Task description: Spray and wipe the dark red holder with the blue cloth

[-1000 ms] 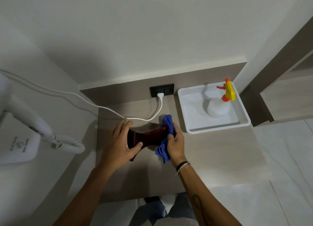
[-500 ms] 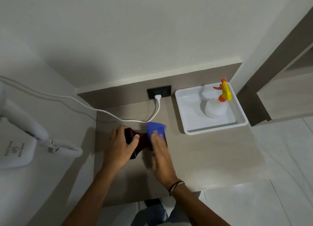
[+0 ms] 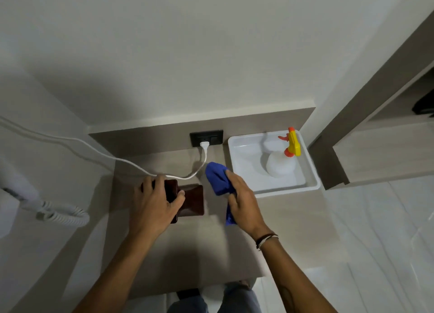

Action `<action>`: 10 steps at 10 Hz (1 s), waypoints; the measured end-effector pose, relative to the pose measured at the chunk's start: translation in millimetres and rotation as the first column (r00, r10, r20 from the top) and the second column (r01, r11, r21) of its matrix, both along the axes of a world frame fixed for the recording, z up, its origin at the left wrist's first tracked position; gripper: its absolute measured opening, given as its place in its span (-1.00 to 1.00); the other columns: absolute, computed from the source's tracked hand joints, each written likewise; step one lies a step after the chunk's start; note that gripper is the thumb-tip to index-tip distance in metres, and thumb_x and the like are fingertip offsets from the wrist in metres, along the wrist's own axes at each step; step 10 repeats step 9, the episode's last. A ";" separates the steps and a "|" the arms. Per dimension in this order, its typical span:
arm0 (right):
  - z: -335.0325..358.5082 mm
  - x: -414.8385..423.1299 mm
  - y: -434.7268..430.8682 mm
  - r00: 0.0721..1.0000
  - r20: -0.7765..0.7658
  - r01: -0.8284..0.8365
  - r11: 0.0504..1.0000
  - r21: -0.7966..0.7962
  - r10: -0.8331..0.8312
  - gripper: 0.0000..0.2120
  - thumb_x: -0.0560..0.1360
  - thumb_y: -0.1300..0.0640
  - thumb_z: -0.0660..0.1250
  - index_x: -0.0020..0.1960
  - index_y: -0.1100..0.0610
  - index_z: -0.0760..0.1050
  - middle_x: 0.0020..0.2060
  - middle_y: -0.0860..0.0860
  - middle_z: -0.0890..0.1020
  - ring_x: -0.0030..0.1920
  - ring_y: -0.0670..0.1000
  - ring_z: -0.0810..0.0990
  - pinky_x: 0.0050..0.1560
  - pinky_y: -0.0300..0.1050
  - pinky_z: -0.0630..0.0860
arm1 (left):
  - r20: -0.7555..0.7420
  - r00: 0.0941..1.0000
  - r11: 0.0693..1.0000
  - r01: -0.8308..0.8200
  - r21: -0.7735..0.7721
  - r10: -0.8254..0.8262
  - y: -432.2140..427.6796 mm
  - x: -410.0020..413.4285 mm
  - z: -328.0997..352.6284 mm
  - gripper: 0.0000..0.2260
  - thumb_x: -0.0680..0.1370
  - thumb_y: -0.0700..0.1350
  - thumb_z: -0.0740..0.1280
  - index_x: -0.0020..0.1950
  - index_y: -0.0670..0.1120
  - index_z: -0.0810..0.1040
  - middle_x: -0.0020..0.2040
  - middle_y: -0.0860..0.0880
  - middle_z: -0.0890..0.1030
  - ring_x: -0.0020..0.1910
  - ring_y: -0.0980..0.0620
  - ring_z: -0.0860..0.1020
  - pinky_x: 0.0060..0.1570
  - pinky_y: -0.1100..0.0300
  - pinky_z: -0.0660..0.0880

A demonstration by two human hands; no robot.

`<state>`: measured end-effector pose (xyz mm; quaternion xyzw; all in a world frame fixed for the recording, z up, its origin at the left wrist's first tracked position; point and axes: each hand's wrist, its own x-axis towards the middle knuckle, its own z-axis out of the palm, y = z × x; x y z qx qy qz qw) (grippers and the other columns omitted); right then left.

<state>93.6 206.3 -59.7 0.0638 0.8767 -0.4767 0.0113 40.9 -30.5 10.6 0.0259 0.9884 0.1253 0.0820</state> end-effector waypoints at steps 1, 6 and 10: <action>8.0 -23.1 35.2 0.998 -0.037 0.058 0.988 0.142 -0.053 -0.39 0.65 0.40 0.23 0.66 0.10 0.27 0.50 0.10 0.49 0.35 -0.10 0.54 0.43 -0.56 0.28 | -0.004 1.000 0.996 0.006 -0.084 -0.006 11.8 -6.4 -1.4 -0.47 0.51 0.28 0.32 0.28 -0.08 0.47 0.29 -0.21 0.51 0.24 -0.30 0.49 0.16 -0.14 0.49; -68.4 -98.3 67.7 0.856 0.475 -0.491 0.610 0.622 0.204 -0.14 0.70 0.12 0.31 0.71 0.29 -0.23 0.72 0.27 -0.18 0.71 0.36 -0.20 0.73 0.21 -0.10 | 0.058 0.987 0.977 -0.135 -0.167 0.147 52.4 -18.7 -8.2 -0.38 0.53 0.37 0.23 0.41 -0.02 0.42 0.42 -0.20 0.43 0.34 -0.31 0.42 0.20 -0.21 0.53; -43.6 -89.1 50.7 0.968 0.197 -0.246 0.746 0.619 0.156 -0.27 0.75 0.15 0.22 0.73 0.22 -0.15 0.74 0.19 -0.10 0.75 0.21 -0.13 0.75 0.11 0.01 | 0.072 0.984 0.972 -0.149 -0.180 0.164 50.2 -11.1 -2.7 -0.29 0.52 0.46 0.12 0.49 0.02 0.36 0.50 -0.19 0.39 0.41 -0.30 0.38 0.26 -0.23 0.48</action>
